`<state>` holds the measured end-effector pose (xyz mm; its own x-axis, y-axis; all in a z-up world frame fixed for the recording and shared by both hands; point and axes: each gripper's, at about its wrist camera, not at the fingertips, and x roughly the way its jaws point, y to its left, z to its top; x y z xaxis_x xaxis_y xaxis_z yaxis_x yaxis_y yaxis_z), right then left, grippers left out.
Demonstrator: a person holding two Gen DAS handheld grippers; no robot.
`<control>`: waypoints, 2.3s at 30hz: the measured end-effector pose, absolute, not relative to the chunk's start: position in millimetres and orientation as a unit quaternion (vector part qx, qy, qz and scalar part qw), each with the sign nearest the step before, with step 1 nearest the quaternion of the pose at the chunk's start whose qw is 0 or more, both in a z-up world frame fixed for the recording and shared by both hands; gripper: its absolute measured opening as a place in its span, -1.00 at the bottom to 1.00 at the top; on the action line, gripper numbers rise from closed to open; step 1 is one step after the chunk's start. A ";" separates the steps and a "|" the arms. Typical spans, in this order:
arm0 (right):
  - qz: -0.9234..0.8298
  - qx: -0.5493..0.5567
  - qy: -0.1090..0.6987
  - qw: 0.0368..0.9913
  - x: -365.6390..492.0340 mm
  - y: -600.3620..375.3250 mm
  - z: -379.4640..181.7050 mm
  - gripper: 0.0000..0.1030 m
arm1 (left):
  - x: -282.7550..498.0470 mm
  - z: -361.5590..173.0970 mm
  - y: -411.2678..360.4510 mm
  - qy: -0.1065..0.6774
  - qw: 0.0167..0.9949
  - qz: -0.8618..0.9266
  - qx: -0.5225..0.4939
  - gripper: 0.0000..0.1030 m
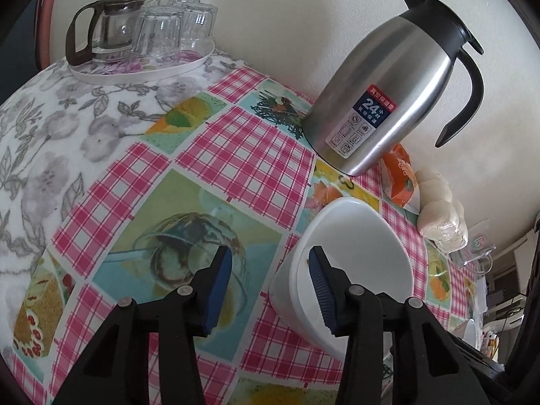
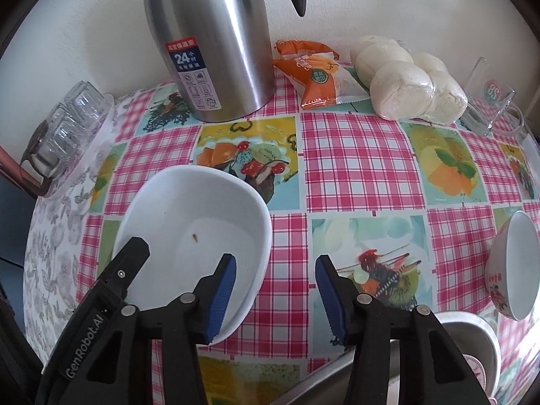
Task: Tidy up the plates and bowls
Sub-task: 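Close the right tool on the square white bowl rim and lift, then carry the square white bowl over the steel plate stack with the right tool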
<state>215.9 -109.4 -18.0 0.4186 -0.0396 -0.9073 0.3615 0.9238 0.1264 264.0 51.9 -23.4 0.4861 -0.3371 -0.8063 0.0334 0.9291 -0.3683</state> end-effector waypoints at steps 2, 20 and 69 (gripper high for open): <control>-0.122 0.151 0.528 0.827 217.9 -109.5 -20.9 -0.01 | 265.5 -26.6 49.6 0.498 0.848 -0.109 -0.149 -0.12; -0.096 0.192 0.546 0.809 224.1 -110.2 -41.8 -0.35 | 266.4 -33.3 47.8 0.508 0.830 -0.140 -0.183 -0.70; -0.089 0.239 0.314 0.914 0.7 -149.1 138.6 -0.64 | 88.8 160.5 6.9 0.386 0.875 -0.258 -0.138 -0.74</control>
